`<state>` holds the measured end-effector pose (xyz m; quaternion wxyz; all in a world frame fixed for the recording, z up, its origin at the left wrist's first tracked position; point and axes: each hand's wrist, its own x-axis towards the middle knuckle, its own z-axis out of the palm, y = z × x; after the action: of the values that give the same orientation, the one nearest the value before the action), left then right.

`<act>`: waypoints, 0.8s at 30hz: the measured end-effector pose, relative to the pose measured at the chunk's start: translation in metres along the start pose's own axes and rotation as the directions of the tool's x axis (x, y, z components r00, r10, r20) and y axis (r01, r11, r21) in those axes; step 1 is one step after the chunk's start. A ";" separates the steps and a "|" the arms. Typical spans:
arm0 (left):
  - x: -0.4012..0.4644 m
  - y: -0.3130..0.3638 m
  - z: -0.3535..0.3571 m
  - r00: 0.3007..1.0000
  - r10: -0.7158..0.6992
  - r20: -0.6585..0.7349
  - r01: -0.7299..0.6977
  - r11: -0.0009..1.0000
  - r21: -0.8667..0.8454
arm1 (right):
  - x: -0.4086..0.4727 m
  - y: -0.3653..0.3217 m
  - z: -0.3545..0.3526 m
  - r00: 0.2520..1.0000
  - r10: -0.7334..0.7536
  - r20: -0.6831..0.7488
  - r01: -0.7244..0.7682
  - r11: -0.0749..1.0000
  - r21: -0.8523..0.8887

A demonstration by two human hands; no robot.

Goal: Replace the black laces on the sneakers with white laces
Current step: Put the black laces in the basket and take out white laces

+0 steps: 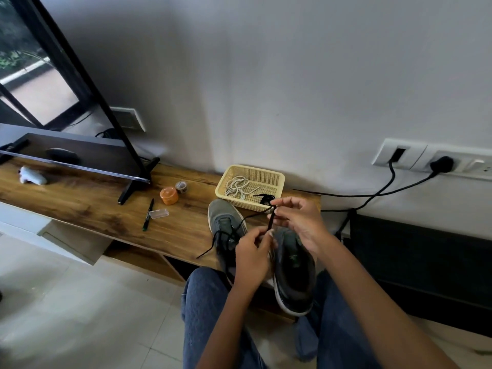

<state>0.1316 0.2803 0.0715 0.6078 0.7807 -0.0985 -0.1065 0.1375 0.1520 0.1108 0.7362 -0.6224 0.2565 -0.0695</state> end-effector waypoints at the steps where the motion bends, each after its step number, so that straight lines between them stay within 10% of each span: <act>1: 0.000 0.004 0.001 0.998 -0.037 0.047 0.041 0.996 -0.082 | 0.000 -0.002 -0.005 1.000 -0.013 -0.014 0.013 1.000 0.015; 7: -0.006 0.022 -0.009 0.931 -0.097 0.351 0.157 0.977 -0.146 | 0.000 -0.018 -0.031 0.984 -0.083 -0.159 0.094 0.994 0.060; 12: -0.004 0.031 -0.019 0.938 -0.098 0.333 0.125 0.990 -0.060 | 0.004 -0.023 -0.049 0.926 -0.179 -0.332 0.173 0.984 -0.047; 15: 0.002 0.037 -0.023 0.949 -0.067 0.308 0.084 0.996 -0.040 | 0.000 -0.020 -0.055 0.946 -0.316 -0.074 0.222 0.796 -0.563; 19: 0.009 0.049 -0.024 0.939 -0.031 0.341 0.046 0.998 -0.037 | -0.012 -0.023 -0.047 0.874 -0.045 0.483 0.336 0.774 -0.537; 24: 0.013 0.057 -0.034 0.956 -0.032 0.292 0.059 0.995 -0.086 | -0.018 -0.029 -0.040 0.874 -0.165 0.457 0.416 0.739 -0.529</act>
<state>0.1525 0.2940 0.1338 0.6200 0.7295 -0.1634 -0.2382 0.1094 0.1179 0.1404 0.5086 -0.8605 0.0143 0.0232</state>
